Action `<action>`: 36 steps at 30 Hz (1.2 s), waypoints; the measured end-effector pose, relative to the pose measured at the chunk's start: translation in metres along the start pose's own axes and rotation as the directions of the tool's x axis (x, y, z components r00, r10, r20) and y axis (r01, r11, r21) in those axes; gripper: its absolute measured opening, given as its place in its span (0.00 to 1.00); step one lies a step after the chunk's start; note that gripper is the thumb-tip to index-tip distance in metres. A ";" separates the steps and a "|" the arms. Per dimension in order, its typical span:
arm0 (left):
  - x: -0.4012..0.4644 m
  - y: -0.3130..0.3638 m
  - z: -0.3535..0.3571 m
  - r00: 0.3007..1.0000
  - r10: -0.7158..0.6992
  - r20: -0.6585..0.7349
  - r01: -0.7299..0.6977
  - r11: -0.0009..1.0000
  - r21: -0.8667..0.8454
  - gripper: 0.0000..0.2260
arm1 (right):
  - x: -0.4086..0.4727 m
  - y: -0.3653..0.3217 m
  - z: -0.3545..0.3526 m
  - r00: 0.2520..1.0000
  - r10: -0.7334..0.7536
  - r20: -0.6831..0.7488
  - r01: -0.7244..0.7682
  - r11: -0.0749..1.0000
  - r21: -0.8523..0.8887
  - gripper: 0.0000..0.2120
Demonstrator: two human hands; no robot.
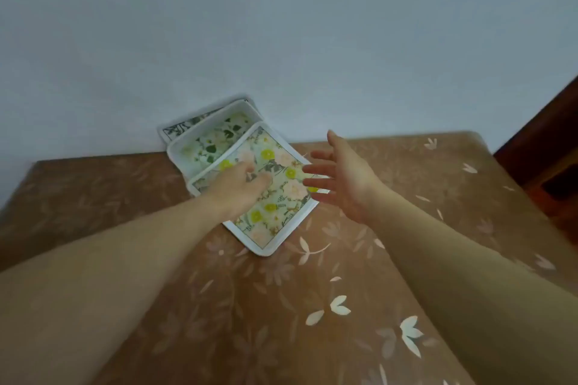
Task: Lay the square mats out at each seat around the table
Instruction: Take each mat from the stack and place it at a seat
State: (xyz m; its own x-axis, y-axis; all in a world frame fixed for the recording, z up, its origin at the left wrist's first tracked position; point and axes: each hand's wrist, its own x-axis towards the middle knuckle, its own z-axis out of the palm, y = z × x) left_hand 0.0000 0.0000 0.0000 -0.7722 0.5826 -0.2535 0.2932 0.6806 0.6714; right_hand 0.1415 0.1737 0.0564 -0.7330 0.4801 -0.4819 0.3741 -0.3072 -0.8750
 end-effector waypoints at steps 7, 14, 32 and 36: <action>0.004 -0.075 0.077 0.978 0.015 0.206 -0.081 0.944 0.319 0.36 | 0.024 0.086 -0.007 0.968 0.232 -0.098 -0.206 0.954 0.217 0.30; 0.003 -0.097 0.112 0.931 0.160 0.327 -0.340 0.702 0.626 0.21 | 0.023 0.144 -0.025 0.931 0.329 -0.158 -0.274 0.916 0.293 0.30; -0.017 -0.098 0.132 0.924 0.179 0.338 -0.374 0.234 0.898 0.23 | -0.005 0.177 -0.039 0.915 0.389 -0.107 -0.321 0.864 0.388 0.29; -0.043 -0.100 0.118 0.955 0.088 0.284 -0.297 0.331 0.896 0.25 | -0.022 0.182 -0.042 0.907 0.417 -0.061 -0.358 0.840 0.409 0.29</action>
State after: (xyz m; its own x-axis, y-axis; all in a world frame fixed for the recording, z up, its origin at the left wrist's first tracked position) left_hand 0.0704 -0.0413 -0.1384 -0.5515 0.7421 -0.3809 0.8312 0.4501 -0.3265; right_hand 0.2498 0.1415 -0.0939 -0.4744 0.3575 -0.8044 0.3444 -0.7656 -0.5434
